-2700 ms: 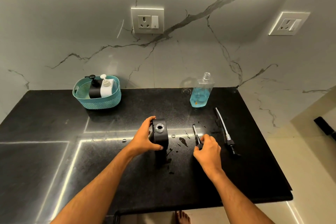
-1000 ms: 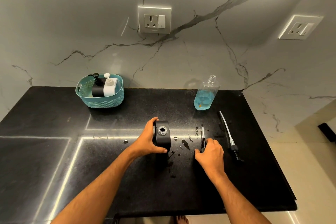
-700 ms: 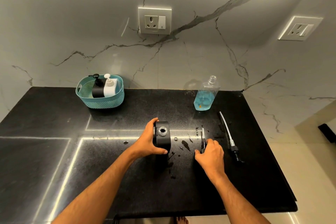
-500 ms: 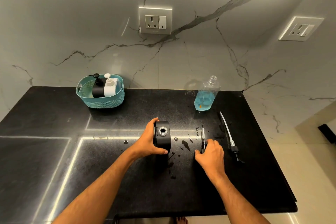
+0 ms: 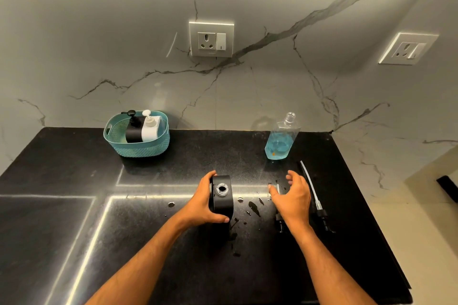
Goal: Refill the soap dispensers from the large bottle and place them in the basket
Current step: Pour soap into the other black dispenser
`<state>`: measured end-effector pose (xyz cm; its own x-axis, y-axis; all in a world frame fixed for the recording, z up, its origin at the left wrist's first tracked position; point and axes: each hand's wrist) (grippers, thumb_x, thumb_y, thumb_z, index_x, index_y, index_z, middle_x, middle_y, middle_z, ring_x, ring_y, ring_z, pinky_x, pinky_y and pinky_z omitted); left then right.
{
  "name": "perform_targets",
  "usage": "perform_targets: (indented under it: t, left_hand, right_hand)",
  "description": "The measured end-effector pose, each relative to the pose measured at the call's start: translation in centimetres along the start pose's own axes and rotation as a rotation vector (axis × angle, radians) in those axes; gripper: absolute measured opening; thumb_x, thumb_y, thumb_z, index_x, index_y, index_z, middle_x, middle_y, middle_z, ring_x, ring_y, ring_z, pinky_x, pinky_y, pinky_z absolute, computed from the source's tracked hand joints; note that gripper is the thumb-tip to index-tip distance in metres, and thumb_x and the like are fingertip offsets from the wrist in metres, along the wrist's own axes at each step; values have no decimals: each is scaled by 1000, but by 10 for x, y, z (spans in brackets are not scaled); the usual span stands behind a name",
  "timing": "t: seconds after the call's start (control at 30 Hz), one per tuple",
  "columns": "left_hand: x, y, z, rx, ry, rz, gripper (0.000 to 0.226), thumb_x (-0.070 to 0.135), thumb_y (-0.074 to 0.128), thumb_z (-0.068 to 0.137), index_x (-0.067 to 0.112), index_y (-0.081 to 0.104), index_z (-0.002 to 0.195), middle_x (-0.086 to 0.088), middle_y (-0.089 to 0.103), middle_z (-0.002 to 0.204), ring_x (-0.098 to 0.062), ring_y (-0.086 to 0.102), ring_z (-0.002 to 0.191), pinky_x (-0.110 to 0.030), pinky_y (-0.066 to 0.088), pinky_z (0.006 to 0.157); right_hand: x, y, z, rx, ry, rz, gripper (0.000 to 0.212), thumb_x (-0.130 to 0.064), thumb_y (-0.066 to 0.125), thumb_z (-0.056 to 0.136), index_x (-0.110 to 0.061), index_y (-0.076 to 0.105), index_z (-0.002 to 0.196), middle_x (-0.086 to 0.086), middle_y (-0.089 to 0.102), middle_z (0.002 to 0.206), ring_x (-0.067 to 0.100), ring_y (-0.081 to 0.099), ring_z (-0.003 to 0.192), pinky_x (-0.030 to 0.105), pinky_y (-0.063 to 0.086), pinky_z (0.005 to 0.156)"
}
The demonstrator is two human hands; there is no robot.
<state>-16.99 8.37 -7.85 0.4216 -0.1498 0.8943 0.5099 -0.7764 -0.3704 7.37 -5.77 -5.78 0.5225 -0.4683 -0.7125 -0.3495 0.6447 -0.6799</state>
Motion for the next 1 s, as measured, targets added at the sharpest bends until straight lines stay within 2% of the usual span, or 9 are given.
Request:
perform_targets:
  t: [0.07,0.2,0.37,0.5,0.63,0.73,0.87,0.93,1.0]
  left_hand:
    - [-2,0,-1,5,4,1,144,38,101,55,40,4,161,6,32,161,-18,44,146,-43,41,122]
    - [-4,-1,1,10,17,6,143,37,101,55,46,4,159,7,32,161,-16,45,145,-43,43,121]
    - [-3,0,1,13,59,-8,132,29,100,58,58,9,149,7,34,157,-15,51,140,-37,49,115]
    - [-2,0,2,17,70,-24,130,26,99,59,53,11,150,6,37,156,-13,54,138,-36,50,113]
    - [-1,0,2,16,71,-36,128,20,98,61,43,13,154,5,39,154,-6,57,133,-33,52,110]
    - [1,-3,4,20,64,-49,126,19,98,62,45,14,153,5,38,155,-8,59,132,-32,54,108]
    - [5,-7,11,25,49,-52,127,15,97,62,40,13,154,2,39,153,-11,61,129,-24,55,100]
    - [6,-8,13,37,55,-46,126,11,97,63,35,14,154,1,38,153,-15,62,128,-26,56,101]
    - [7,-9,16,38,57,-39,126,11,97,62,32,14,155,0,36,154,-18,62,129,-29,55,104]
  right_hand:
    - [-1,0,17,27,23,87,79,-28,90,74,-7,52,141,7,60,126,24,58,117,45,52,100]
    - [-7,-2,57,75,67,161,93,-26,92,73,-7,42,149,13,52,139,26,53,126,36,47,102]
    - [-14,10,98,63,105,198,109,-27,94,71,-5,30,156,17,42,151,32,42,142,50,42,115]
    - [-21,20,121,38,115,232,114,-25,96,68,-4,27,157,17,38,153,33,40,143,47,41,117]
    - [-22,29,135,45,92,270,108,-19,98,62,-8,36,150,14,46,143,30,48,135,45,47,111]
    - [-22,31,140,34,90,298,101,-11,97,63,-7,39,146,13,49,141,29,49,134,45,48,110]
    - [-18,32,142,18,100,333,96,1,91,67,-10,38,146,12,50,142,26,49,134,28,47,102]
    - [-15,31,144,12,99,343,90,8,86,70,-11,39,144,10,52,139,24,51,132,17,47,92]
    - [-10,31,149,10,103,346,83,11,82,71,-12,43,140,10,55,135,25,54,130,16,51,87]
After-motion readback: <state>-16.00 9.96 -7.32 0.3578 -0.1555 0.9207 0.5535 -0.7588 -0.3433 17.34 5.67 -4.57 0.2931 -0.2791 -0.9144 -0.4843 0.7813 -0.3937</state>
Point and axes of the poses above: each hand's wrist, its own z-axis towards the middle knuckle, its own y-axis out of the palm, x = y × z
